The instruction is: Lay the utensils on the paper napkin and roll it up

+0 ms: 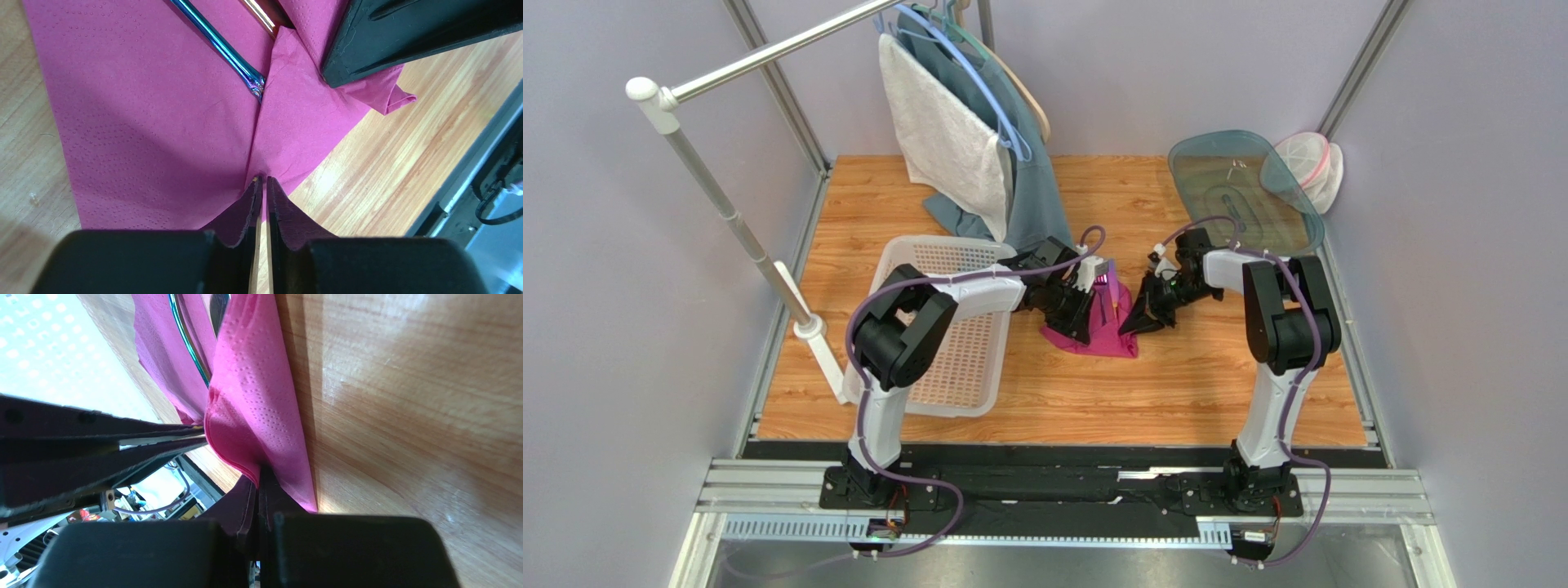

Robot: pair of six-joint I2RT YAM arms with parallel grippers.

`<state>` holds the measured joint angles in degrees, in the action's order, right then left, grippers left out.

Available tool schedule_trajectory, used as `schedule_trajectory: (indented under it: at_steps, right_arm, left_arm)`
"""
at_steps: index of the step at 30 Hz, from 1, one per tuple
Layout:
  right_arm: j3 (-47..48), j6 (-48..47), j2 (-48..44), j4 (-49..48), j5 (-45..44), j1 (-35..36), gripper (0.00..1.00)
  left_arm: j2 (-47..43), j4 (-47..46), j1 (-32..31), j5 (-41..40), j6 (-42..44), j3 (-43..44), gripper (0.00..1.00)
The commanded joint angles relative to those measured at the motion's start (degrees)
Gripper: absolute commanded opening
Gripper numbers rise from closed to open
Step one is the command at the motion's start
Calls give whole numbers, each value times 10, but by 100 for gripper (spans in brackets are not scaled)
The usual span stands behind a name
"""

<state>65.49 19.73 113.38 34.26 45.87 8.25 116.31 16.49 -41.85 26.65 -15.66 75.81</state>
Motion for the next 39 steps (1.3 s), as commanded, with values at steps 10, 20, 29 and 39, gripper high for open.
schedule_trajectory:
  at_steps: [10,20,29,39]
  right_arm:
    - [31,45,-37,-21,15,20,1]
    - [41,72,-18,-45,22,50,1]
    - [64,83,14,-56,7,68,1]
    - [56,74,45,-78,-3,70,9]
  left_arm:
    - [15,-3,3,14,-12,16,10]
    - [16,-1,3,16,-10,18,10]
    - [14,-4,3,18,-12,12,9]
    - [-9,-26,3,32,-20,-5,14]
